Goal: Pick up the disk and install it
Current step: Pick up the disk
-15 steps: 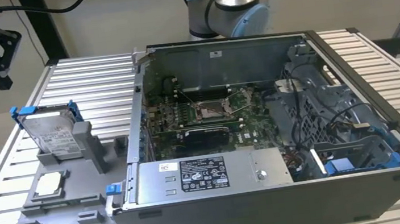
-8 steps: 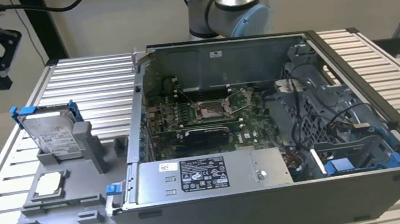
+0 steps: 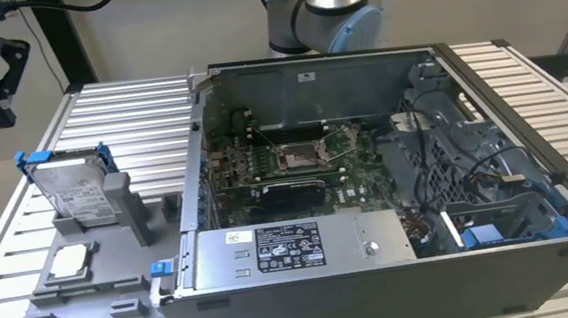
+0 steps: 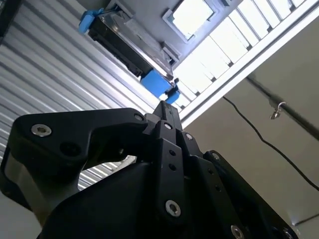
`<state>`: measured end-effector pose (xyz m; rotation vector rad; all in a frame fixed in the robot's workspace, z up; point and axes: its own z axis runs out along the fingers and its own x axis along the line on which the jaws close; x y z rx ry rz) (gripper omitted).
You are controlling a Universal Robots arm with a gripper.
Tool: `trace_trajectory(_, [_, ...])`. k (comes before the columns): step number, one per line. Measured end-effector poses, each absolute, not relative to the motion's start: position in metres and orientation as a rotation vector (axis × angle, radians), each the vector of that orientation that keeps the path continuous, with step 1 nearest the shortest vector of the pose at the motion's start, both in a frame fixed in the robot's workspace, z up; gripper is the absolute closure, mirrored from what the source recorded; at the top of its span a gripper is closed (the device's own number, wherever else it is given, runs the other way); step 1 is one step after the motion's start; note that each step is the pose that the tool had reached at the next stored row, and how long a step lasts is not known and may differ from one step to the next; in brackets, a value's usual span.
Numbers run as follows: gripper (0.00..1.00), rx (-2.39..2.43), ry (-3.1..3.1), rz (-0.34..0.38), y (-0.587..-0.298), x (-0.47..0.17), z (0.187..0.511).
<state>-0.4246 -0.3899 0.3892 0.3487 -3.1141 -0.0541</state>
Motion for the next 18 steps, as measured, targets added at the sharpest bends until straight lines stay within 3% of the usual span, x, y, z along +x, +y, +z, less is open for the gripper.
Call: trace_trajectory(18, [1.0, 0.613, -3.07, -0.049, -0.3883, -0.4245, 0.3893])
